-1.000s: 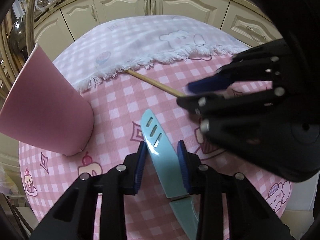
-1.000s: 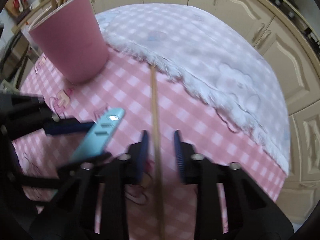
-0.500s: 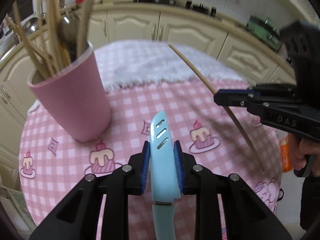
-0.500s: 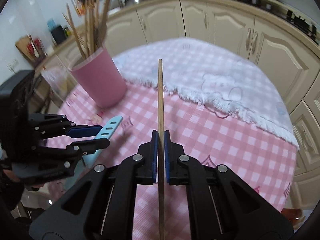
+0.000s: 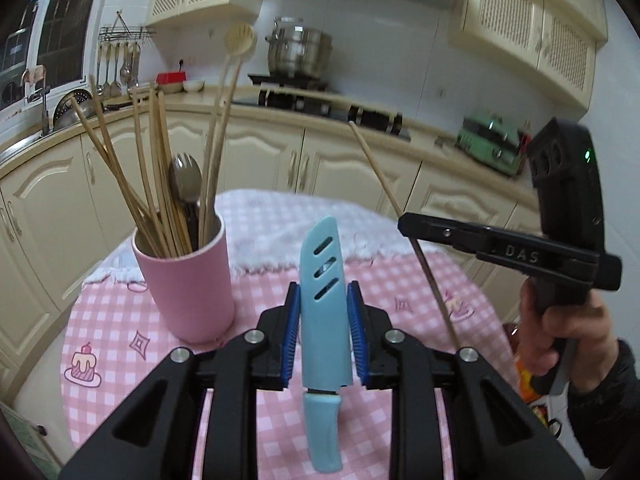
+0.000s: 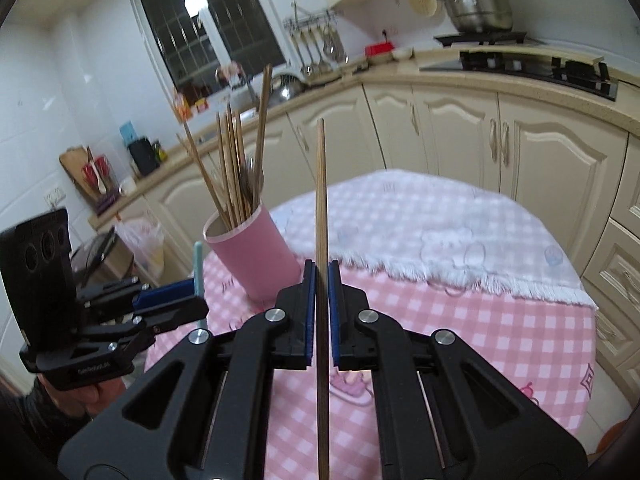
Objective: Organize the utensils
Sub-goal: 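Lift the knife with the left tool while the right tool lifts the chopstick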
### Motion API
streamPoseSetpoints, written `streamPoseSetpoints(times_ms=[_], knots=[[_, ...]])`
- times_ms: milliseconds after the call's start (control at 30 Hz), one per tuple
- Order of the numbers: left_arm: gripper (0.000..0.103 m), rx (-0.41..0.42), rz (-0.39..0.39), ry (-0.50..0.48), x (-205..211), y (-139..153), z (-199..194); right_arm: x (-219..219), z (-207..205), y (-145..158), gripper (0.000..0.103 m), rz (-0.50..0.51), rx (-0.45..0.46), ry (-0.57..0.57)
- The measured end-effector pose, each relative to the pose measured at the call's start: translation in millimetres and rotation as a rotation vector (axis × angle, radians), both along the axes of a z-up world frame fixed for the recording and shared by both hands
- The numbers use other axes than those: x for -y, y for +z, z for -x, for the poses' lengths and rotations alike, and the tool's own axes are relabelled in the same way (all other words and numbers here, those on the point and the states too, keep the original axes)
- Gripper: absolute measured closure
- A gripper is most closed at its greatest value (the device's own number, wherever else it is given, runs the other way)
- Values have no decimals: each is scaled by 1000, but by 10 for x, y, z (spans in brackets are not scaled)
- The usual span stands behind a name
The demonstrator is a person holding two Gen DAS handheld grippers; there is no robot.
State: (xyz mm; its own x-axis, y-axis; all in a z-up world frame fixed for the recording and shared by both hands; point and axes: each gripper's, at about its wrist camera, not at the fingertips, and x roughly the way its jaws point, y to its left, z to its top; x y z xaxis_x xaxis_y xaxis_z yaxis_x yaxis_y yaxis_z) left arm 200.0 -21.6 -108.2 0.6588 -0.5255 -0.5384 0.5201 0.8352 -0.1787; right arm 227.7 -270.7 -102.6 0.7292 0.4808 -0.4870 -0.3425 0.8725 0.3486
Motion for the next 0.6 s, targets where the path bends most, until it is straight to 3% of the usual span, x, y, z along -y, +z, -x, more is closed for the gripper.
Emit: streamPoseSetpoints(times_ms=[300, 600], knots=[[81, 120, 105, 37, -341, 431, 10, -163, -42, 416, 97, -57, 149, -40], [81, 253, 171, 107, -790, 1103, -35, -550, -324, 977, 97, -119, 297, -27]])
